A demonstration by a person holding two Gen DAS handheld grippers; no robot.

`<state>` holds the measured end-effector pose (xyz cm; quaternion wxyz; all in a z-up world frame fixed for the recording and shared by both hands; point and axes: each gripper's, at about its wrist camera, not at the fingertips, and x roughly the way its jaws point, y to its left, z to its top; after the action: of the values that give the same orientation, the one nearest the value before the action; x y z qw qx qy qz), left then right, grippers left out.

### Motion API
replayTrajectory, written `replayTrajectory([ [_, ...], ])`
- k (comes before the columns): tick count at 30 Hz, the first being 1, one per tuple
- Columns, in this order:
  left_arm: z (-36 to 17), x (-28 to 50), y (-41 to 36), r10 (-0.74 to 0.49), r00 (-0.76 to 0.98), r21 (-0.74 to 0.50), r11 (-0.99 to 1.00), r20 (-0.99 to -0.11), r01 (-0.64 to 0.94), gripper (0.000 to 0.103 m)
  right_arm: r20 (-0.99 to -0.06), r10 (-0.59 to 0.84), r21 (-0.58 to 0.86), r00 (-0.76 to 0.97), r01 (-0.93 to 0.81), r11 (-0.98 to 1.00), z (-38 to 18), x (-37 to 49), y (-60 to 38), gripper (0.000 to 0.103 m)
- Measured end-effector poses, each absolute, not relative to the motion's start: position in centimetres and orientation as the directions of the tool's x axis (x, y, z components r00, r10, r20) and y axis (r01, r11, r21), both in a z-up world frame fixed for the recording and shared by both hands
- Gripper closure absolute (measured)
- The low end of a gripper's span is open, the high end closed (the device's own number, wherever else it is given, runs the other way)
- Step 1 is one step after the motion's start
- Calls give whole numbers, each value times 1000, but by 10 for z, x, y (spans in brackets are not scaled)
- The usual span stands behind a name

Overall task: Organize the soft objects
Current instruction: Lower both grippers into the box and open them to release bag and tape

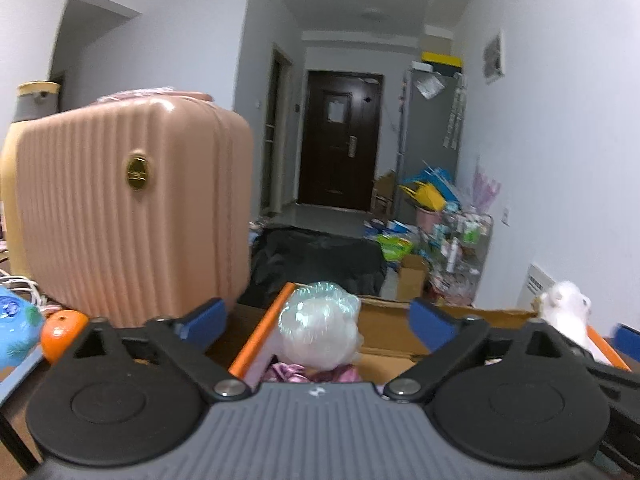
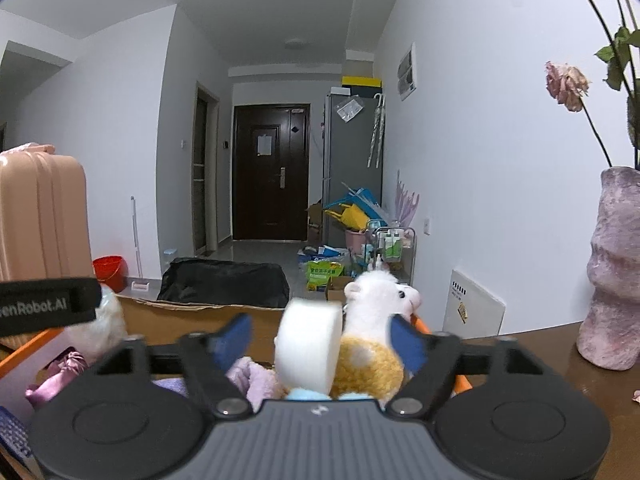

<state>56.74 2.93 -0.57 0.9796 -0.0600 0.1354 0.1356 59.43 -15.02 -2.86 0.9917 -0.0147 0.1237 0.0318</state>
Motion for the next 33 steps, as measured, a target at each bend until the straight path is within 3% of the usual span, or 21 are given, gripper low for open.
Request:
replayTrajectory([
  [2,-5,565,29,262,927,-78,953,-268,-292,0,-233,50,-29,971,-59,998,-30,592,-152,4],
  [4,-6,565,27,269,927,-60,954,-261,-294,0,-218,35,-41,975,-45,998,-30,588,-153,0],
  [11,-8,558,20,274,929,-17,958,-247,-287,0,-211,35,-28,977,-42,999,-29,582,-160,0],
  [22,-7,511,29,185,950,12,982,-250,-188,0,-158,93,-60,983,-104,993,-25,538,-175,0],
  [33,-9,446,21,139,952,46,990,-274,-131,0,-176,129,-65,976,-142,988,-23,465,-189,0],
])
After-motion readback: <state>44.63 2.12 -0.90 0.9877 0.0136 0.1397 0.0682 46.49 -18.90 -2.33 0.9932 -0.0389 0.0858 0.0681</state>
